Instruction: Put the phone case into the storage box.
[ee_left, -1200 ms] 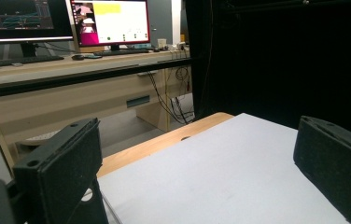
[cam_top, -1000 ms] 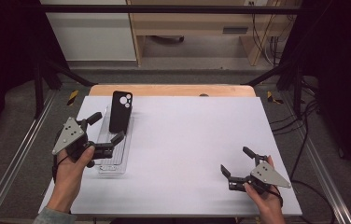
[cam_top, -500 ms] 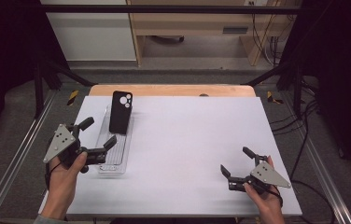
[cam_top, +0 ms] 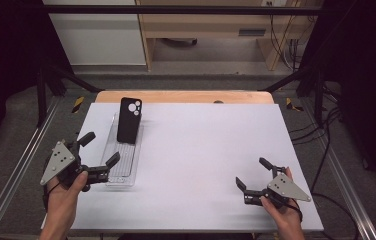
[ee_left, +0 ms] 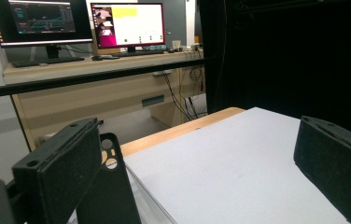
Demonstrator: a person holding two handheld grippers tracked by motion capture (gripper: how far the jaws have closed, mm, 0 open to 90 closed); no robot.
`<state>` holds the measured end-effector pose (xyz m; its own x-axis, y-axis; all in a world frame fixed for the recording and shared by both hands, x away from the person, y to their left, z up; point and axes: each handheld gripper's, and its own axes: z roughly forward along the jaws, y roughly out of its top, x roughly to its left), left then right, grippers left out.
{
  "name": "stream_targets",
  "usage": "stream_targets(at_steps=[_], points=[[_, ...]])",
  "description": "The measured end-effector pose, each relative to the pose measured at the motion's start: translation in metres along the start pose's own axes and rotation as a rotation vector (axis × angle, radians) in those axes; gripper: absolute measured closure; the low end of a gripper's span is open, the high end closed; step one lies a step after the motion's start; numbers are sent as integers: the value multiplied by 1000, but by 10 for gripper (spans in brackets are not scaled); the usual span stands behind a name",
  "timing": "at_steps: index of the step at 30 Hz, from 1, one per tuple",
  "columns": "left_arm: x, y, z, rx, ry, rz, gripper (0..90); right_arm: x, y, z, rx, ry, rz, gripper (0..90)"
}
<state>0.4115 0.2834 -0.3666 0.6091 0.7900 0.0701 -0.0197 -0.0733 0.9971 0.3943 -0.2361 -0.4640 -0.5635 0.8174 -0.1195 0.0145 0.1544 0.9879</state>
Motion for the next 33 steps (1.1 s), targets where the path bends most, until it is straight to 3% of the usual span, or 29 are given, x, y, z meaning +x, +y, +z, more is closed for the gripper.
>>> stream_targets(at_steps=[3,6,19,25,33], points=[[1,-1,-4,-7,9,-2,6,0,0,0,1,0,0,24],[3,-2,-8,0,53,21,1,0,0,0,1,0,0,24],[12,-8,-24,-11,55,12,0,0,0,0,2,0,-7,24],[10,-8,-32,-34,31,26,0,0,0,0,4,0,-6,24],[10,-12,-36,-40,38,28,0,1,0,1,6,2,-6,24]])
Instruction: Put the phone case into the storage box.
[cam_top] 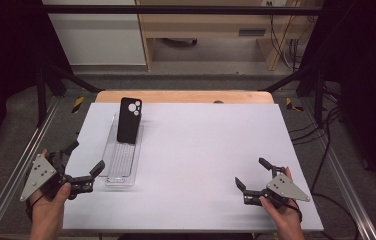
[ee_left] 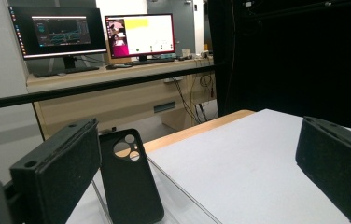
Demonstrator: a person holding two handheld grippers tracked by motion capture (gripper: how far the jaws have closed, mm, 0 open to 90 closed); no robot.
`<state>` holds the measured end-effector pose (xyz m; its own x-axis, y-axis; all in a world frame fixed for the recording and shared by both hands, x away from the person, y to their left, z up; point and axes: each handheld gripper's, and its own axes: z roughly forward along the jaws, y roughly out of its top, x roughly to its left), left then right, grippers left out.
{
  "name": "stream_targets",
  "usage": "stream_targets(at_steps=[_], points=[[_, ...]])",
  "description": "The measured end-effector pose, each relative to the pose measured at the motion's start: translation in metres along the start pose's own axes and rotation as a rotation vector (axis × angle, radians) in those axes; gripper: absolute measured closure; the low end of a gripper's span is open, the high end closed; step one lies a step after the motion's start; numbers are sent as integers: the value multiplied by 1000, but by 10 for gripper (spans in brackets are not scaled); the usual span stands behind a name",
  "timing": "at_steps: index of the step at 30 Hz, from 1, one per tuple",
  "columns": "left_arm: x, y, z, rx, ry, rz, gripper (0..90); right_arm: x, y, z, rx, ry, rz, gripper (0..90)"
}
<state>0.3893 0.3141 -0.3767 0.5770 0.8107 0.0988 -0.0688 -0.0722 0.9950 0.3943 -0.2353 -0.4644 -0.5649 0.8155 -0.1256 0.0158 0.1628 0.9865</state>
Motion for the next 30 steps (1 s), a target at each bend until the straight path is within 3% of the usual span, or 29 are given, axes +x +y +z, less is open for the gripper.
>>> stream_targets(at_steps=[10,15,24,30], points=[[-2,-14,-2,0,16,-32,0,-2,-1,0,3,-8,3,24],[-6,-23,0,-6,-11,-30,0,-2,-1,0,2,-7,6,25],[-14,-35,-2,9,14,-24,0,-4,-2,0,4,-24,7,24],[-15,-42,1,10,0,-9,0,-3,-3,1,6,-21,2,24]])
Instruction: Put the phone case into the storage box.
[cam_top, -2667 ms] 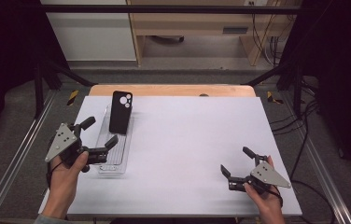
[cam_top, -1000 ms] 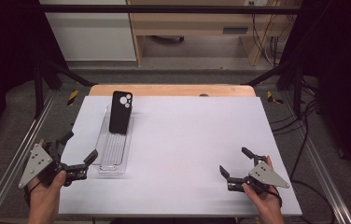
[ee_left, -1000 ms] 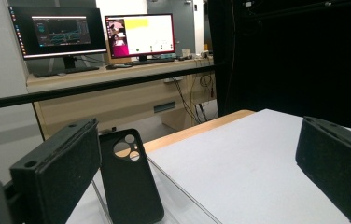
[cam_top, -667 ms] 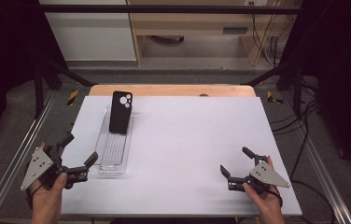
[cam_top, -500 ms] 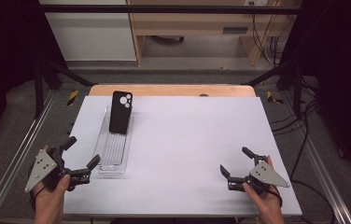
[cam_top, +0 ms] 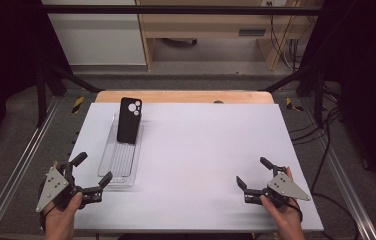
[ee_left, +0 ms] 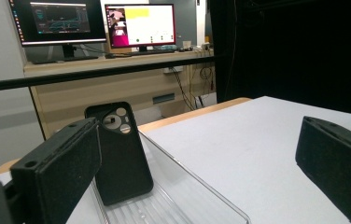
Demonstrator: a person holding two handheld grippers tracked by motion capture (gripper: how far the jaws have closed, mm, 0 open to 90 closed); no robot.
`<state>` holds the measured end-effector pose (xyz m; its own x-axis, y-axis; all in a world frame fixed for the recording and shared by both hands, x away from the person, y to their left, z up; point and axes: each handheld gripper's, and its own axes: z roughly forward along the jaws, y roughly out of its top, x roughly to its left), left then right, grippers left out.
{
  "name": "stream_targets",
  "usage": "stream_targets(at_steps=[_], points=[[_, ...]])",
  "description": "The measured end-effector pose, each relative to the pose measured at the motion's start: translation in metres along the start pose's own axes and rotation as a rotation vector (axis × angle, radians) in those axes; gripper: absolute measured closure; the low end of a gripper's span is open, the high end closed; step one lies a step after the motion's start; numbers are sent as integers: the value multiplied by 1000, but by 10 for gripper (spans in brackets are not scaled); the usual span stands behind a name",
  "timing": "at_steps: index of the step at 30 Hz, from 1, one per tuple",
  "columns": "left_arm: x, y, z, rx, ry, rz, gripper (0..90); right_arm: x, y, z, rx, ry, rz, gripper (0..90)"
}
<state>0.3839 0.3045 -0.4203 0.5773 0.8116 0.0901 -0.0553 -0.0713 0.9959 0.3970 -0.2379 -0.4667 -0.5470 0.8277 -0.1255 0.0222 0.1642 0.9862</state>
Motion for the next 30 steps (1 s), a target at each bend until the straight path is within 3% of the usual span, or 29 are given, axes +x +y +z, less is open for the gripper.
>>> stream_targets(at_steps=[14,30], points=[[-6,-15,5,28,8,4,3,0,0,-1,0,2,-1,23],[-12,-27,10,37,-27,-15,2,0,0,-1,0,2,-2,23]])
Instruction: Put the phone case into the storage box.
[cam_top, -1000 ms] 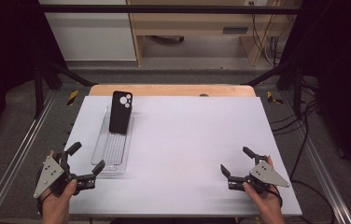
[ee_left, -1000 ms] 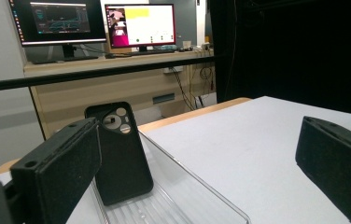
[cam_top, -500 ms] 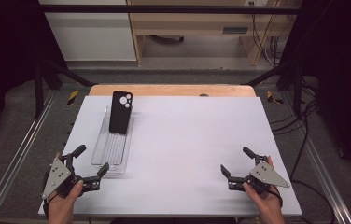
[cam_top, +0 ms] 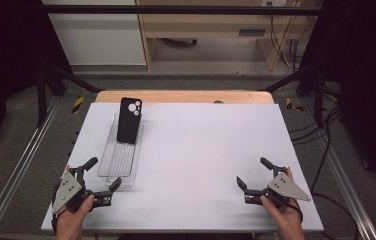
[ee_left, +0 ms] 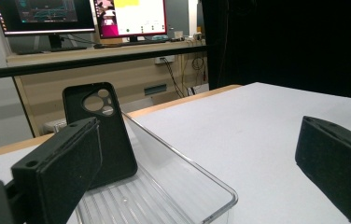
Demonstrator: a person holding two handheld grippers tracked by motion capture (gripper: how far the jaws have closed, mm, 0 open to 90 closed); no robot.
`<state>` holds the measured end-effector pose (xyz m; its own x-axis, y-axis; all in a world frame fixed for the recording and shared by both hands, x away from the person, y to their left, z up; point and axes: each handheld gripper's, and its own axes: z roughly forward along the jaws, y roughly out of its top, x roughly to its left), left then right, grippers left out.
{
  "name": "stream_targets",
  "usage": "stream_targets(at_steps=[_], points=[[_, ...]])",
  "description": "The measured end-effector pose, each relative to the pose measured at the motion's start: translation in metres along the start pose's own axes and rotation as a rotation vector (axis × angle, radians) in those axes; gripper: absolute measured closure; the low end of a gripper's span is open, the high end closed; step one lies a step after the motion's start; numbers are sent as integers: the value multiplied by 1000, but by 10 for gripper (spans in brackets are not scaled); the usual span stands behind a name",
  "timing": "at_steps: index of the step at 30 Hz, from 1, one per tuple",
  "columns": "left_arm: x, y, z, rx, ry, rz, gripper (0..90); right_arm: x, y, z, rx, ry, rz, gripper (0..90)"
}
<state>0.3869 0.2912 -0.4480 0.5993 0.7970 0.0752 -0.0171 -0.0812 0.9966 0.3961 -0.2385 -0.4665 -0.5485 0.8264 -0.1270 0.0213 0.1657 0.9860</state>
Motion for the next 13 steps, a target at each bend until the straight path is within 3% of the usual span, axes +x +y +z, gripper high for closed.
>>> stream_targets(at_steps=[10,13], points=[[-1,-4,1,2,-3,-19,2,-3,1,-3,-10,-26,3,23],[0,-6,1,10,13,-28,4,-6,0,-4,-10,-41,12,23]])
